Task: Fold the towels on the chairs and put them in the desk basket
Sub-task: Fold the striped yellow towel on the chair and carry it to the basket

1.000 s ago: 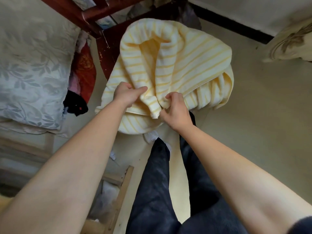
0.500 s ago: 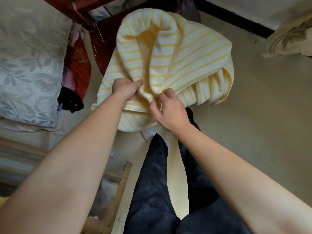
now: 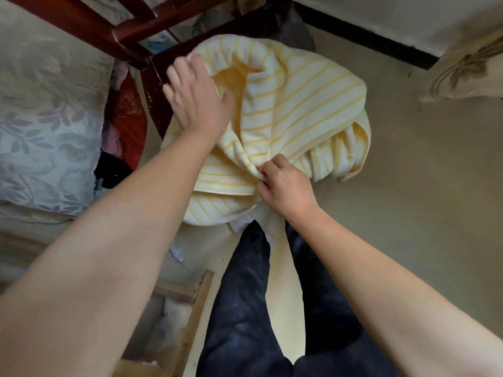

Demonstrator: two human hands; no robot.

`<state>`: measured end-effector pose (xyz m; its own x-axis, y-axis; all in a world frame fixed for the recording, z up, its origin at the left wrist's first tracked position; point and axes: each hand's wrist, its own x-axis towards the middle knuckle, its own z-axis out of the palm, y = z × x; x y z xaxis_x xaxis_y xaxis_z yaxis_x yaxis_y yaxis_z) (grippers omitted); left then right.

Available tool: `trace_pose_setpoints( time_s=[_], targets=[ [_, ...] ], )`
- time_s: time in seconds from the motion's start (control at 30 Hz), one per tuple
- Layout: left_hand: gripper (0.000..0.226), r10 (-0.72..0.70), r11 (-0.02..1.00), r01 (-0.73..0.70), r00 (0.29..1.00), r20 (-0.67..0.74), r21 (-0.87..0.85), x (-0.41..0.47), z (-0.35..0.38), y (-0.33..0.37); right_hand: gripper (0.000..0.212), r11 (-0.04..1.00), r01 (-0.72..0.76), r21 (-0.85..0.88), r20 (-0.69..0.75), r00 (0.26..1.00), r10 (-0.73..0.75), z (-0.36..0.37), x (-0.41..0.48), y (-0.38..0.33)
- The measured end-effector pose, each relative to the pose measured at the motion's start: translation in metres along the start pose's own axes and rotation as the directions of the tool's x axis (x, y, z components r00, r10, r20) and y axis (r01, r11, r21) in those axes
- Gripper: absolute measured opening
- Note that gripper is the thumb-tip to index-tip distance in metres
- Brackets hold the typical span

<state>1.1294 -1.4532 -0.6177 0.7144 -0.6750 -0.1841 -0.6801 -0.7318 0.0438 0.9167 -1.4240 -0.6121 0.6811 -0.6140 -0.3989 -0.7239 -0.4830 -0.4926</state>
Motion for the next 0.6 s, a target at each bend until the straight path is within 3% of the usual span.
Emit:
trace_pose_setpoints(
  time_s=[0.13, 0.23, 0.27, 0.33, 0.4, 0.43, 0.6],
  targets=[
    [0.087, 0.134, 0.969, -0.149, 0.987, 0.088, 0.199, 0.042, 0.008, 0.018, 0.016, 0.998, 0.069, 0.013, -0.013, 0.998, -0.069, 0.000, -0.003, 0.008],
    [0.056, 0.188, 0.959, -0.203, 0.978, 0.093, 0.198, 0.063, 0.000, 0.021, 0.018, 0.987, 0.161, 0.007, 0.045, 0.986, -0.161, -0.011, -0.004, 0.017],
    [0.044, 0.188, 0.962, -0.200, 0.979, 0.080, 0.184, 0.067, -0.005, 0.019, 0.020, 0.991, 0.132, 0.003, 0.041, 0.990, -0.132, -0.019, -0.003, 0.026],
    [0.039, 0.122, 0.978, -0.128, 0.991, 0.048, 0.162, 0.073, -0.020, 0.007, 0.024, 0.996, -0.091, 0.007, -0.083, 0.992, 0.092, -0.040, -0.001, 0.051],
    [0.037, 0.016, 0.991, -0.020, 0.999, 0.029, 0.134, 0.075, -0.036, -0.008, 0.025, 0.939, -0.338, 0.056, -0.254, 0.905, 0.341, -0.070, 0.004, 0.077],
    [0.036, -0.022, 0.993, 0.016, 0.999, 0.044, 0.120, 0.073, -0.039, -0.013, 0.024, 0.921, -0.385, 0.054, -0.290, 0.877, 0.384, -0.081, 0.007, 0.086],
    [0.034, -0.044, 0.999, 0.045, 0.988, 0.147, -0.004, 0.050, -0.090, -0.019, 0.022, 0.943, -0.332, -0.003, -0.330, 0.891, 0.313, -0.143, 0.015, 0.077]
  ],
)
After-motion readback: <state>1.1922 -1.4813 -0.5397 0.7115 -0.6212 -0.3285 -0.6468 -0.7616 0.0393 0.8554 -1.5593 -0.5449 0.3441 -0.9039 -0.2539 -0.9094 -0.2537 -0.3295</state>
